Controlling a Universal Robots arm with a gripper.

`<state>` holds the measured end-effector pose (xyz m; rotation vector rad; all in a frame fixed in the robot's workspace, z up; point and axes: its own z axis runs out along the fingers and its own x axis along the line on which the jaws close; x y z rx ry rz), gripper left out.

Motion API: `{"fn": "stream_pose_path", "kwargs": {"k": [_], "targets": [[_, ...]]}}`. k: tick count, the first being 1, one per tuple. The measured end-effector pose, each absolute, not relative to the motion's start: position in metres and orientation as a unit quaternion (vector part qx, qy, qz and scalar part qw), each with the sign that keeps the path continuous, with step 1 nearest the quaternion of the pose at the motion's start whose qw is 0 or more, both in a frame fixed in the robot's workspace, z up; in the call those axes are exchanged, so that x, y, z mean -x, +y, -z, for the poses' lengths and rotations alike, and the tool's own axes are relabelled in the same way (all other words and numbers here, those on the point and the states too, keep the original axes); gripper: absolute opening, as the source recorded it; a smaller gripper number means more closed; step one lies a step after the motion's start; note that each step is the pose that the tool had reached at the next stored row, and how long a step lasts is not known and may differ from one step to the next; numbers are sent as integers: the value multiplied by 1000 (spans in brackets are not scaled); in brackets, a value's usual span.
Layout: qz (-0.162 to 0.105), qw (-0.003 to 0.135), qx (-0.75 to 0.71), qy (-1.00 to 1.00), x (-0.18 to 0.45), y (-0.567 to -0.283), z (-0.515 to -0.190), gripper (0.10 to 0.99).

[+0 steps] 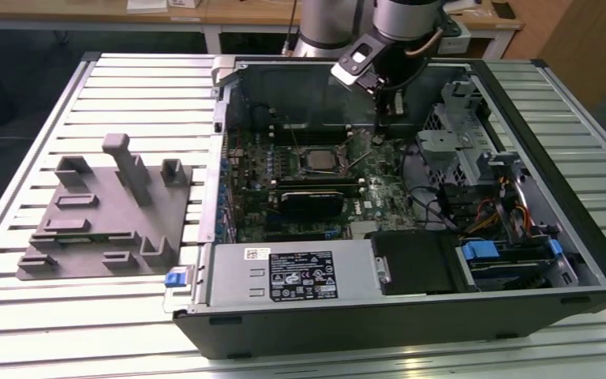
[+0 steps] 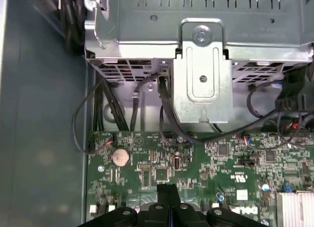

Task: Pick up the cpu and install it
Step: 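Close the cpu cover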

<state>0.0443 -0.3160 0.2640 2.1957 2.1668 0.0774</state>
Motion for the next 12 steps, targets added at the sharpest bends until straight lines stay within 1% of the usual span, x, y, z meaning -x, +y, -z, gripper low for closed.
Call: {"fn": "stream_pose_path", "kwargs": {"k": [12], "targets": [[-23,27,-711,702,-48,-316,-243,106]]}}
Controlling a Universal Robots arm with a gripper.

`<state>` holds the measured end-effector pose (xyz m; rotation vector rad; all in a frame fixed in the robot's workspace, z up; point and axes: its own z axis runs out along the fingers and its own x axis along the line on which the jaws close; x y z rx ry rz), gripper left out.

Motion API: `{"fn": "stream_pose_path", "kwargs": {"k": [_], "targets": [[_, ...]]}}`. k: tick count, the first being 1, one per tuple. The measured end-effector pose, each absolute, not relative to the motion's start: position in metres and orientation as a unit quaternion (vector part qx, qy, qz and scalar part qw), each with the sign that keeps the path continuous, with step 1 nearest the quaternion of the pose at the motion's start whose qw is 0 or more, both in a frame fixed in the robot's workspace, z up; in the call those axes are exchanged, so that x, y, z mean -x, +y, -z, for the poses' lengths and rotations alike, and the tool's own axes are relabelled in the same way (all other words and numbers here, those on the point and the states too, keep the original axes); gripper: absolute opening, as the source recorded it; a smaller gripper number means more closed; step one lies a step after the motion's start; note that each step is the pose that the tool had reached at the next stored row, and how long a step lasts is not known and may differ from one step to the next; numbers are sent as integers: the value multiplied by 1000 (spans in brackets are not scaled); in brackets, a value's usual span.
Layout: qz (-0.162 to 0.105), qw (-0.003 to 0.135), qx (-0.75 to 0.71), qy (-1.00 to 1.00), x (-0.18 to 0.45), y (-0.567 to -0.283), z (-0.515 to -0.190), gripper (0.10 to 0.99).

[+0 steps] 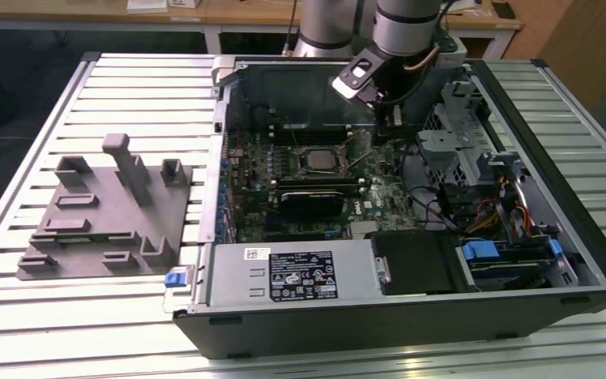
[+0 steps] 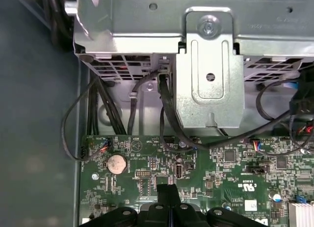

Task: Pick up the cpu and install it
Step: 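Close the cpu cover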

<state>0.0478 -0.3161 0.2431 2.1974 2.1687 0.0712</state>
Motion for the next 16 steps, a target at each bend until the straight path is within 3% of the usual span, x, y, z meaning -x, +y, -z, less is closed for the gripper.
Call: {"fn": "stream_pose_path", "kwargs": {"k": [16], "targets": [[-22,26,-711,702,-34,-316,-239,106]]}}
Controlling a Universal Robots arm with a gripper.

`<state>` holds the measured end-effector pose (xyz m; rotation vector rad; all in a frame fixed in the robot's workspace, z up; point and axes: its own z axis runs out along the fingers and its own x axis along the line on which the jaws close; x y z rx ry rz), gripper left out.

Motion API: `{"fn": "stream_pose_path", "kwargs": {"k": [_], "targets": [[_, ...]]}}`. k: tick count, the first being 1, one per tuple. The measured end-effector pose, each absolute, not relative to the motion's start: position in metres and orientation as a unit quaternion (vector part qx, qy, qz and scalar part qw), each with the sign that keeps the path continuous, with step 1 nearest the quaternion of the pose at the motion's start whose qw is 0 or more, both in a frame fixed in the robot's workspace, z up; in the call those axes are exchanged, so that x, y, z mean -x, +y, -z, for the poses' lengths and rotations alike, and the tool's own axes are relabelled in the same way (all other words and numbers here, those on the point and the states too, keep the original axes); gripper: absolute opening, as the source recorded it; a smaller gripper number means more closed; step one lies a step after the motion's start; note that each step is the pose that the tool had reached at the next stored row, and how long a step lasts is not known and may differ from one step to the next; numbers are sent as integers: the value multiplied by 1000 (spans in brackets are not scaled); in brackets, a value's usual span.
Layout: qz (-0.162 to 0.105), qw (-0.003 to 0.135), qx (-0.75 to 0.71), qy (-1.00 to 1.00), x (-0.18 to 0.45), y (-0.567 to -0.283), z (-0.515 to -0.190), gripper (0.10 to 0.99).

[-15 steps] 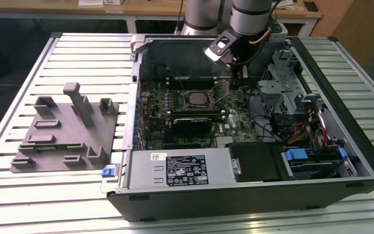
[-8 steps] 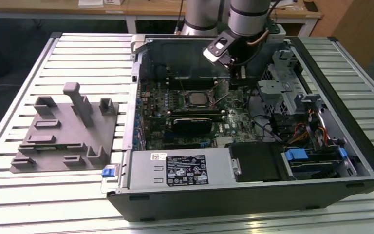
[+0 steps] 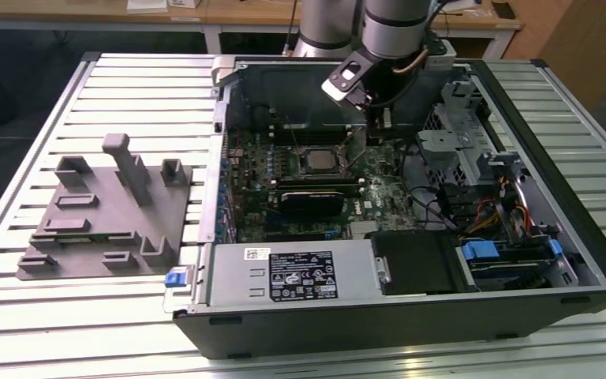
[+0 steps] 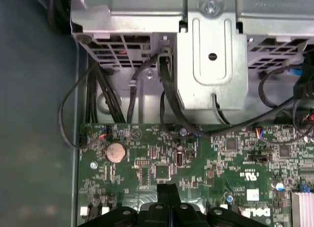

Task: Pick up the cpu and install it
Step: 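Close the cpu cover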

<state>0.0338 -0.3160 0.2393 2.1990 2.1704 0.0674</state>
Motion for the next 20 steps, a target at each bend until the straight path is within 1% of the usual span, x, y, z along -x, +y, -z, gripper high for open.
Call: {"fn": "stream_pose_path", "kwargs": {"k": [20], "targets": [[-22,26,-711,702,1,-316,-237,106]]}}
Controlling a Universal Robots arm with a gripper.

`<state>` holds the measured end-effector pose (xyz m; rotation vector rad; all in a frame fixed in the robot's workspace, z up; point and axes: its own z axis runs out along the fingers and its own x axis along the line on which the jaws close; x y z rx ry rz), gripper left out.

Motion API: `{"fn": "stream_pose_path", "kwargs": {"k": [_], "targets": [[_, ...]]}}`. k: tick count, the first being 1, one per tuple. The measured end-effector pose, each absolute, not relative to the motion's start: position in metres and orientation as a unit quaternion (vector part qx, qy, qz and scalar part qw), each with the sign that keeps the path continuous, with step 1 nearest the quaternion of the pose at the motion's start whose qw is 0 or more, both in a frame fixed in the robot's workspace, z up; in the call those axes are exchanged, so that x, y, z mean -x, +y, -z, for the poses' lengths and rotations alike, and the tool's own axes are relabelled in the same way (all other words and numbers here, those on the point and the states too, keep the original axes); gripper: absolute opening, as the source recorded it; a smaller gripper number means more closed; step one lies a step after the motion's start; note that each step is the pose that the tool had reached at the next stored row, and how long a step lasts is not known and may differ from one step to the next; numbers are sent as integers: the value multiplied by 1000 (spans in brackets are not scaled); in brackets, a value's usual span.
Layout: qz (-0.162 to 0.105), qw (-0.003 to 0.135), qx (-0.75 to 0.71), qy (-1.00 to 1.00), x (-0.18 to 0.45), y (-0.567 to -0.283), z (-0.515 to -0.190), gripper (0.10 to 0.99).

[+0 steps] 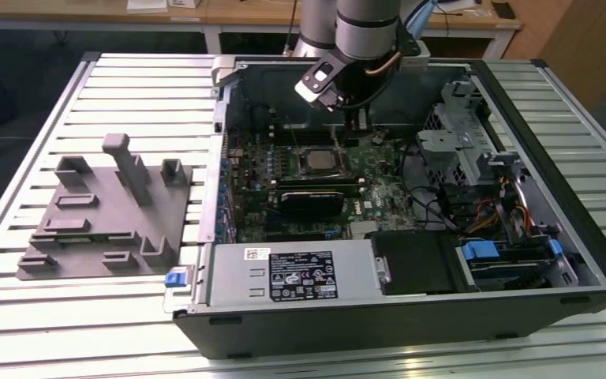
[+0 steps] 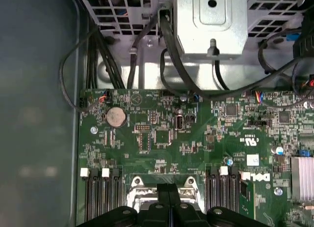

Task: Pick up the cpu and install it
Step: 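Close the cpu cover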

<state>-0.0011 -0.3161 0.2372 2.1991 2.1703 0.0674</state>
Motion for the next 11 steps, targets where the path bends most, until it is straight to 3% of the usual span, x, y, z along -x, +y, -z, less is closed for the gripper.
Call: {"fn": "stream_pose_path", "kwargs": {"k": [6,9,11], "targets": [[-21,24,-711,702,1,-316,-237,106],[-5,9,-712,702,1,-316,-236,106],[-5,9,-712,702,1,-316,-236,106]]}}
